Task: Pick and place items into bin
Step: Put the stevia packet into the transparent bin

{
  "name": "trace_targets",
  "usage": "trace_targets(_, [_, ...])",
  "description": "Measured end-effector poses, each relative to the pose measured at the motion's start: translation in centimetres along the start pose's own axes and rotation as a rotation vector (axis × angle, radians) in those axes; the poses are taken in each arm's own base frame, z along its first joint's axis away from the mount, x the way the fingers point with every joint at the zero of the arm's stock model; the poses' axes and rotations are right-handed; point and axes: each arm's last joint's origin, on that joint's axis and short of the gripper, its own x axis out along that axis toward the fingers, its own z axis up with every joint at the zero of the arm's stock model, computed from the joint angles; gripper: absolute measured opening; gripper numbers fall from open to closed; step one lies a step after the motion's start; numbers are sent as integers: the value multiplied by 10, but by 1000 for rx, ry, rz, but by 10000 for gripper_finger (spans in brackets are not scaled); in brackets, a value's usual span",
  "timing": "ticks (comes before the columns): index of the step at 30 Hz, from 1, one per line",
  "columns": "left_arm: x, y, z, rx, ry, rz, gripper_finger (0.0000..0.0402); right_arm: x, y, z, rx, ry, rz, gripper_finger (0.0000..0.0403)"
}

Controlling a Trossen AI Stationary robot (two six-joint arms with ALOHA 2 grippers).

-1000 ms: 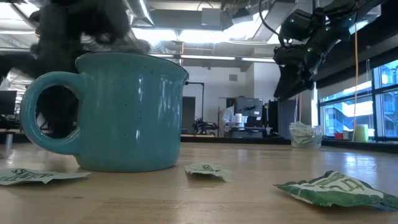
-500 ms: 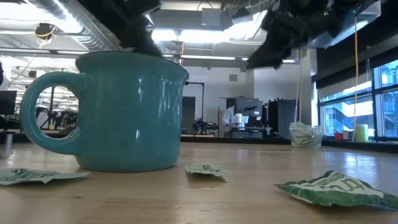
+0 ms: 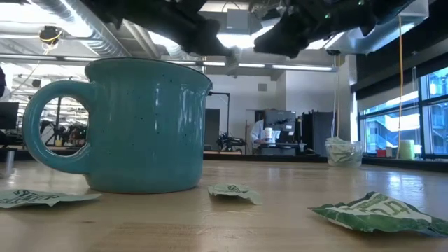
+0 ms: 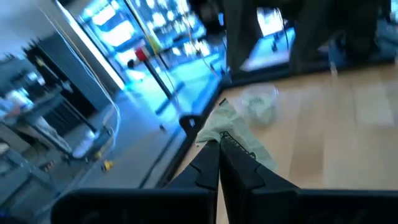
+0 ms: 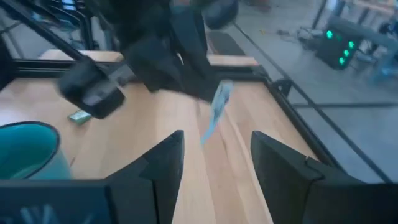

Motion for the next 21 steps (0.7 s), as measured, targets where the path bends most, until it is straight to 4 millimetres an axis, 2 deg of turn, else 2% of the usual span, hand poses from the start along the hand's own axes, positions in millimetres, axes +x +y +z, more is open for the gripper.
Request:
trace_targets(10, [6,-1,8,-26,-116,86,3,29,6,-16,58,1,-33,189])
trace_targets(16, [6,-1,8,-28,-122,85,3,32,5,-15,86,-35,-36,187])
trace_targets(21, [6,-1,9,-30,-124,84,3,32,5,-12,123,-69,-38,161])
